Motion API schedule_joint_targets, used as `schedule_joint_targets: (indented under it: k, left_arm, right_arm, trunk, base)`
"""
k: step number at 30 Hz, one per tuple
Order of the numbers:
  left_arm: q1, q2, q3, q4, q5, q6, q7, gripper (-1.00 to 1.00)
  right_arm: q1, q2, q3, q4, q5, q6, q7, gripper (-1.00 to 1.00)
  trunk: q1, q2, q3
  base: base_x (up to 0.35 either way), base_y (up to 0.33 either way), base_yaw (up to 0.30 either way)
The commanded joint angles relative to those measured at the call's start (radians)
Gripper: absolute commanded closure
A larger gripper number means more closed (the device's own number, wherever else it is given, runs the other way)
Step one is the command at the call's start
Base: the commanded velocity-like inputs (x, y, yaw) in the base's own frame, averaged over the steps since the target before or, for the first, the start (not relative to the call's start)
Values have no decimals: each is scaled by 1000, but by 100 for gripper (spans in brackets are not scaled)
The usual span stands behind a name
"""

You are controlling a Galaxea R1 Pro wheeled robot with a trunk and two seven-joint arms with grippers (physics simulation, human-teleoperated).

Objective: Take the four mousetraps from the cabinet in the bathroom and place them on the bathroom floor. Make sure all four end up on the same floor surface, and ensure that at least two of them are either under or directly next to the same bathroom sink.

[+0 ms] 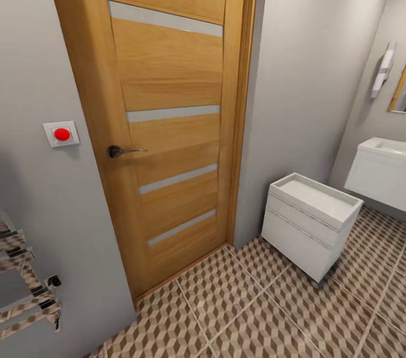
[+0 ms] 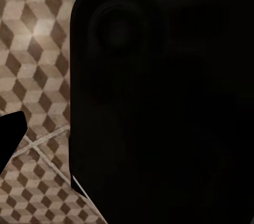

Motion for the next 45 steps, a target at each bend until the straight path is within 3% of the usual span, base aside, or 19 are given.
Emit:
schedule_joint_targets:
  k: [1,45]
  left_arm:
    - [0,0,1,0,7,-2,0,-100]
    - [0,0,0,0,7,-2,0,-100]
  right_arm:
    - [0,0,0,0,1,-3,-1,-100]
    - [0,0,2,0,1,-4,-5,-100]
  trunk:
    - [0,0,-1]
    - [0,0,-1]
  base:
    - [0,0,231]
    - [0,0,270]
